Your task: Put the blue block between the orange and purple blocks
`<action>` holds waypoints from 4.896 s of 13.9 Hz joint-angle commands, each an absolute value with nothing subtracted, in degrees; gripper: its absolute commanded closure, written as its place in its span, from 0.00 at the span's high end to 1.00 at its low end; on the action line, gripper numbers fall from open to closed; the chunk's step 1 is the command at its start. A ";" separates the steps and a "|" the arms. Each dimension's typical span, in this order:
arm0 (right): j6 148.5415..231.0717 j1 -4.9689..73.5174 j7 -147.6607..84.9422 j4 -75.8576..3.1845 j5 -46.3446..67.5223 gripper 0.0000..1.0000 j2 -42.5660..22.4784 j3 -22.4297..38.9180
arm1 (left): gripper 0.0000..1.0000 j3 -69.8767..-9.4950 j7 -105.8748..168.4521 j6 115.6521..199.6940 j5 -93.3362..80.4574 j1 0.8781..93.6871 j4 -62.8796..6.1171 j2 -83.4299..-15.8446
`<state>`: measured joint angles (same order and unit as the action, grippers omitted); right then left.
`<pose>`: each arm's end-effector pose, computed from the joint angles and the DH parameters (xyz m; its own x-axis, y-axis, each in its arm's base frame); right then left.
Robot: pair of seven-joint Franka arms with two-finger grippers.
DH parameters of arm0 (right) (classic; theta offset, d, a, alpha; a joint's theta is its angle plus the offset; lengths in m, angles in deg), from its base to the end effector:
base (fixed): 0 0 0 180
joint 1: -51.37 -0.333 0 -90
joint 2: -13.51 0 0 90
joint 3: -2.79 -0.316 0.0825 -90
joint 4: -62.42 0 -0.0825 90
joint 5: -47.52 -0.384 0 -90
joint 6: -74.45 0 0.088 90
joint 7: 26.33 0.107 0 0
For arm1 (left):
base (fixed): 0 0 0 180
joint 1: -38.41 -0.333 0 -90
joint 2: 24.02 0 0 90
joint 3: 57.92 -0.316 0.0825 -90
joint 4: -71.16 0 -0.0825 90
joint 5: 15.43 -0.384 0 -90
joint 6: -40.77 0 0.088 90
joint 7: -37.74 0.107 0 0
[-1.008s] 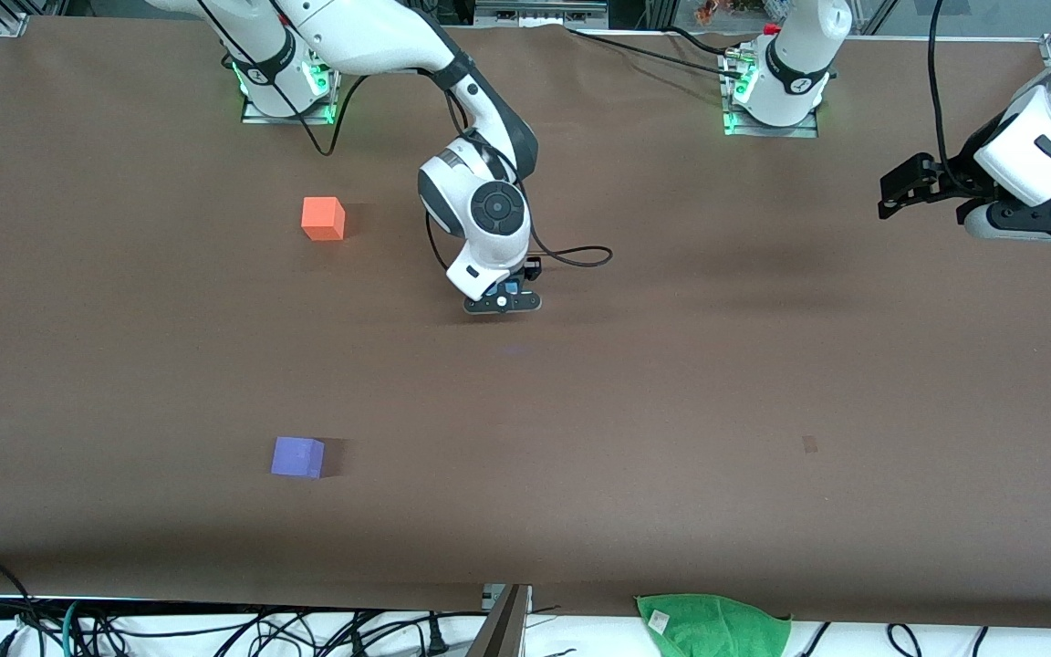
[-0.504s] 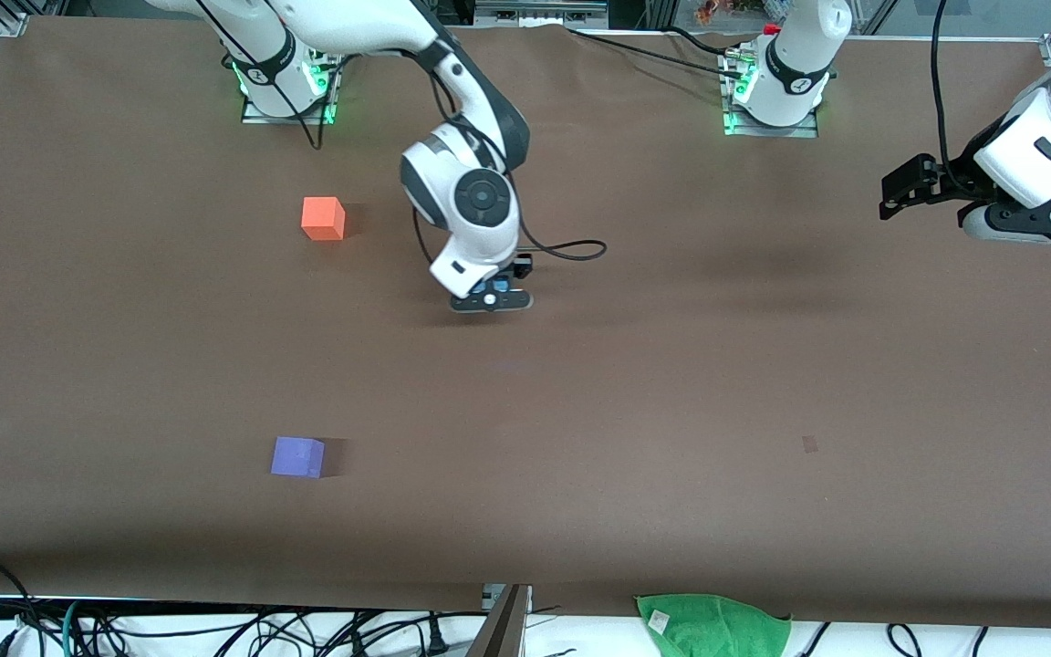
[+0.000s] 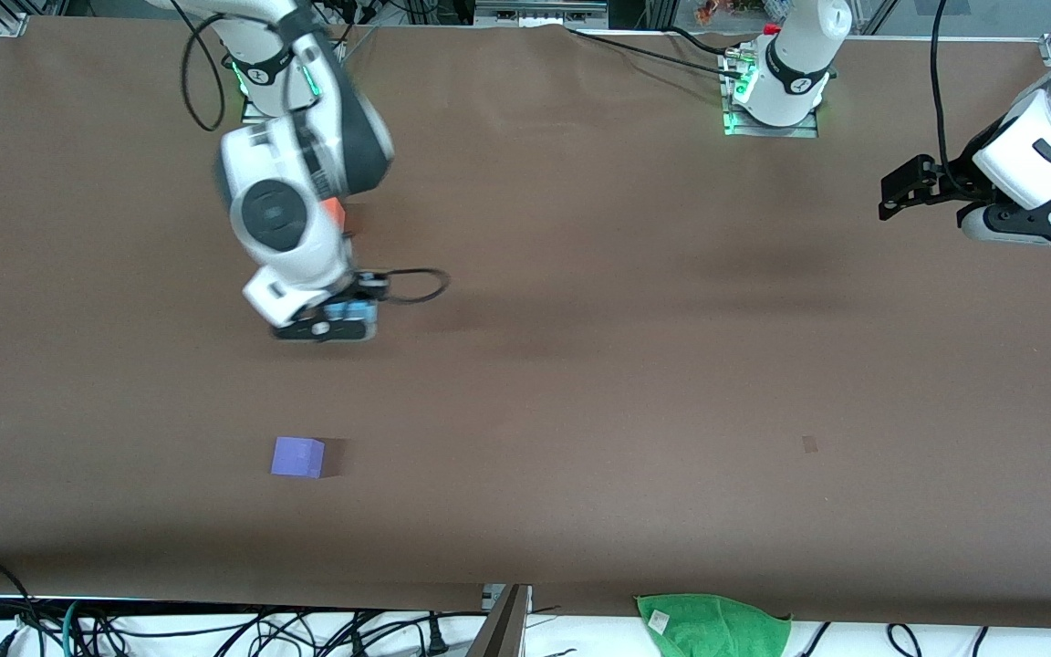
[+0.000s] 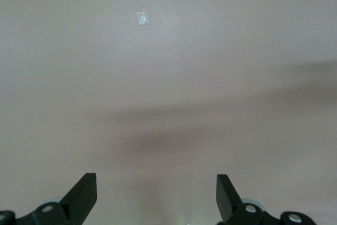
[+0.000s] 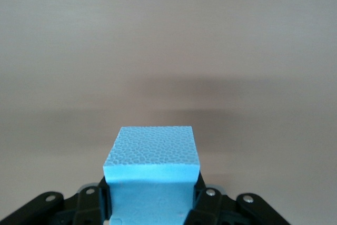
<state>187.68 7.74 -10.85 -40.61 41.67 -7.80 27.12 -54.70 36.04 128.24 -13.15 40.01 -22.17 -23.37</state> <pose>0.5777 0.2283 0.3450 0.9907 0.0252 -0.1338 0.0393 -0.9938 0.1035 0.5420 -0.0503 0.5999 0.9942 -0.0558 -0.0919 -0.0526 -0.9980 0.0364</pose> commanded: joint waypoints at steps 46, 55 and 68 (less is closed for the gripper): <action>157.97 10.85 -36.34 -14.77 29.33 1.00 -14.53 48.05 | 1.00 -54.50 34.84 124.97 -12.97 39.99 -19.28 -24.28; 153.02 36.48 -33.63 -14.20 43.81 1.00 -2.15 16.65 | 1.00 -54.50 34.84 124.97 -12.97 40.08 -19.28 -24.37; 161.37 53.92 -34.23 -31.70 48.93 1.00 16.49 1.04 | 1.00 -54.50 34.84 124.97 -12.97 40.08 -19.28 -24.37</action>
<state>159.61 52.47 -33.85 -27.17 47.91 13.41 2.82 -54.65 35.41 126.29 -13.15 40.06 -21.07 -23.64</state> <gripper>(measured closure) 0.000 0.000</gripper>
